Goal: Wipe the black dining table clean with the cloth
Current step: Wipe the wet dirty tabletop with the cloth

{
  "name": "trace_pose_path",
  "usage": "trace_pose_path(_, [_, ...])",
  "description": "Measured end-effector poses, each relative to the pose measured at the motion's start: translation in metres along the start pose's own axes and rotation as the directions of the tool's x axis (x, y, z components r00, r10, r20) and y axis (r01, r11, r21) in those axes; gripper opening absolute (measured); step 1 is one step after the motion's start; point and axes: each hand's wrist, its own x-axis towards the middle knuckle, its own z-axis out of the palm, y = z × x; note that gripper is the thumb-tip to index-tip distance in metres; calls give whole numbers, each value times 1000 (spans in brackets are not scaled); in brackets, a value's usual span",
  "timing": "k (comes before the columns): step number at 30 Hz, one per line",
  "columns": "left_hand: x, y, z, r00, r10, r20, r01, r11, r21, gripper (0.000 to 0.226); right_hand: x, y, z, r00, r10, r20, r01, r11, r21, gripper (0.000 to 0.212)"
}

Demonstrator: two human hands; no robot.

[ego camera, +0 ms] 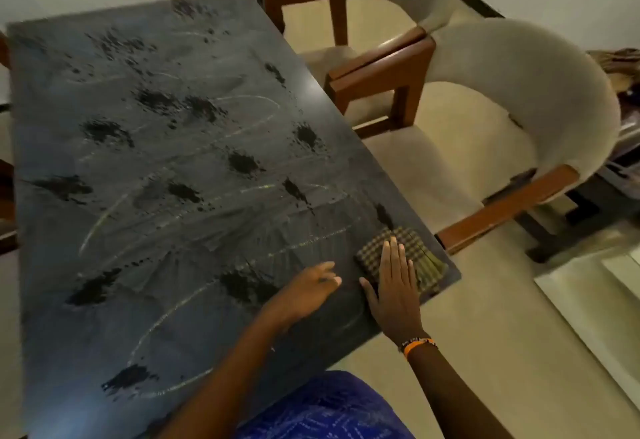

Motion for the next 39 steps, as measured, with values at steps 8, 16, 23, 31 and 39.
trace_pose_path(8, [3,5,9,1000,-25,18,26,997,-74,48,26,-14,-27,980,195,37,-193,980,-49,45])
trace_pose_path(16, [1,10,-14,968,89,-235,-102,994,-41,47,47,-89,-48,916,222,335,-390,286,875,27])
trace_pose_path(23, [-15,-4,-50,768,111,-631,-71,993,89,41,73,-131,-44,694,-255,674,-720,-262,643,34])
trace_pose_path(31, [-40,-29,-94,557,-67,-828,-63,990,-123,38,104,-204,-30,604,-384,698,-775,-78,627,30])
trace_pose_path(39, [-44,-38,-195,589,-198,-783,-183,912,-367,55,157,-327,-28,703,-330,630,-635,107,765,16])
